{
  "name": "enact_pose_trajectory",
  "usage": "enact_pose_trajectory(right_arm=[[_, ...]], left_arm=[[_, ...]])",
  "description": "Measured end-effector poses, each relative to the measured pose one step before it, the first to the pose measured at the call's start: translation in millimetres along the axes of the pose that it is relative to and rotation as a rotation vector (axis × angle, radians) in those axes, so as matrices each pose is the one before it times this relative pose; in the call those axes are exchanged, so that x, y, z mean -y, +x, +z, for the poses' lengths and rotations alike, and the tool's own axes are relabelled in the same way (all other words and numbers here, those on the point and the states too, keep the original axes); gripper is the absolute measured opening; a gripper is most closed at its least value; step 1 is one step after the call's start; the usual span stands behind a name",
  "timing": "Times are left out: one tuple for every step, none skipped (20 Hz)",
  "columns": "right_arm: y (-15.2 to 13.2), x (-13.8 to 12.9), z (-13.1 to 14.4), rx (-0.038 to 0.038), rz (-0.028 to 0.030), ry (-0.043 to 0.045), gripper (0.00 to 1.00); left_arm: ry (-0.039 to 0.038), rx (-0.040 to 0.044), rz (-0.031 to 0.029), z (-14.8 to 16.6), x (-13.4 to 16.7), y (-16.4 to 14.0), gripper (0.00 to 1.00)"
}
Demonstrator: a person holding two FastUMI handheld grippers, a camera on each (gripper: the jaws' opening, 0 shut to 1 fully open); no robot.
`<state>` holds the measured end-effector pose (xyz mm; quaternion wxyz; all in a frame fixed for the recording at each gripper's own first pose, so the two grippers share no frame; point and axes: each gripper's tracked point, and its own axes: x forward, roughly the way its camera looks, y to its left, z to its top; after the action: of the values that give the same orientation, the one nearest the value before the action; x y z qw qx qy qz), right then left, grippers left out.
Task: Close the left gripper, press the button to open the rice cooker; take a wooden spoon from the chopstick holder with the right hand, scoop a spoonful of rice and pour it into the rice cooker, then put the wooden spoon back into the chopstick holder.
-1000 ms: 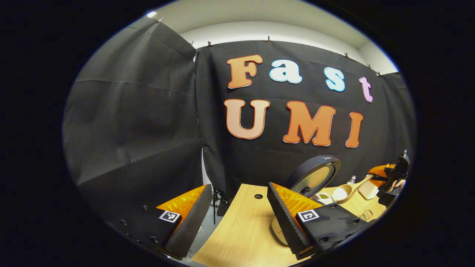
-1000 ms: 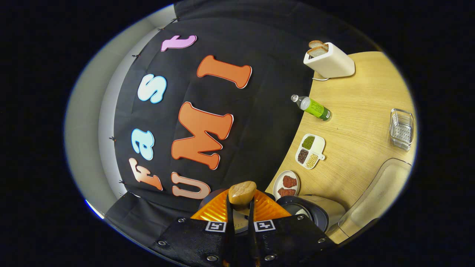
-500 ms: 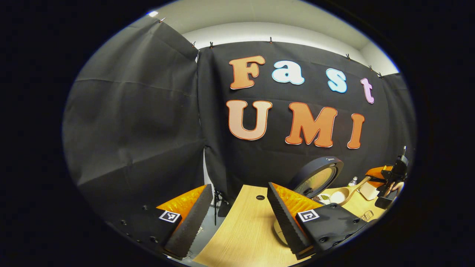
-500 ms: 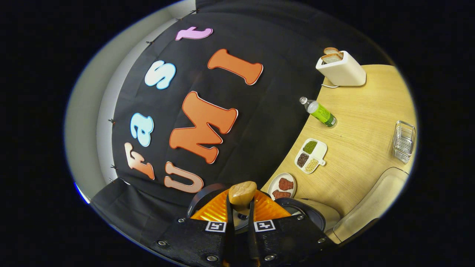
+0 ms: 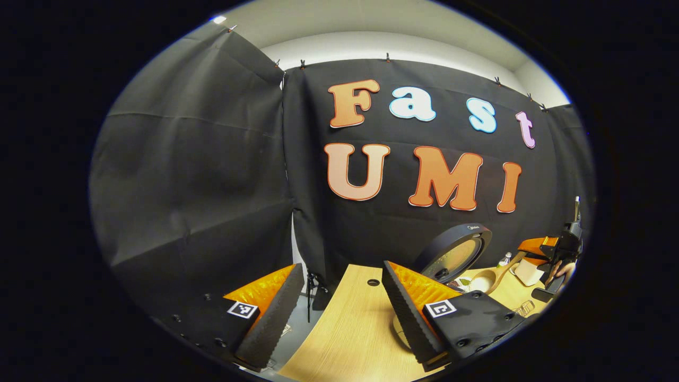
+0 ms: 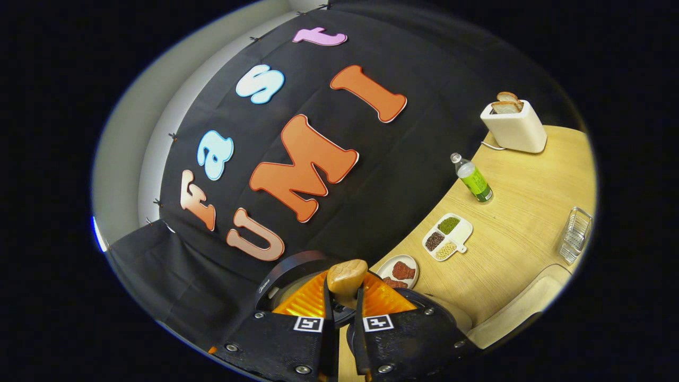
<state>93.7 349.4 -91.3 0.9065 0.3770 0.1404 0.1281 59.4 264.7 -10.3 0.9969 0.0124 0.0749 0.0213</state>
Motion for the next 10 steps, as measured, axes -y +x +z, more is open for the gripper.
enact_pose_trajectory(right_arm=[[-0.25, -2.24, -1.29, 0.00110, 0.00078, -0.02532, 0.13], [-0.71, -1.94, -1.01, 0.00191, -0.00085, -0.02796, 0.13], [0.57, -2.18, -0.56, 0.00338, -0.00022, -0.02775, 0.13], [-0.45, -2.34, 0.32, 0.00337, 0.00141, -0.02468, 0.13], [0.13, -2.49, 0.57, 0.00351, 0.00204, -0.01837, 0.13], [-0.02, -1.88, 0.28, 0.00307, 0.00224, -0.01642, 0.13], [-0.41, -1.89, -0.40, 0.00096, 0.00156, -0.01512, 0.13], [-0.50, -2.68, -0.14, 0.00147, 0.00166, -0.01419, 0.13], [-0.48, -1.15, 0.23, 0.00204, 0.00261, -0.01281, 0.13], [-0.61, -1.68, -0.46, 0.00097, 0.00297, -0.00968, 0.13]], left_arm=[[-0.00065, -0.00150, 0.00126, -0.33, -1.22, 0.55, 0.96], [-0.00070, -0.00181, 0.00147, -0.83, -0.88, 0.16, 0.96], [-0.00124, -0.00118, 0.00134, -0.22, -1.06, 0.39, 0.96], [-0.00185, 0.00009, 0.00011, 0.03, -0.80, -0.19, 0.96], [-0.00119, 0.00072, 0.00074, -0.20, -0.96, -0.41, 0.96], [0.00017, 0.00107, 0.00035, -0.48, -0.69, -0.38, 0.96], [0.00126, 0.00004, 0.00033, 0.46, -0.66, 1.37, 0.96], [0.00047, 0.00013, 0.00032, -0.55, -0.36, -0.51, 0.96], [-0.00075, 0.00079, -0.00068, 0.41, -0.48, -0.53, 0.96], [-0.00116, -0.00051, -0.00067, -0.26, 0.32, 0.48, 0.96]])
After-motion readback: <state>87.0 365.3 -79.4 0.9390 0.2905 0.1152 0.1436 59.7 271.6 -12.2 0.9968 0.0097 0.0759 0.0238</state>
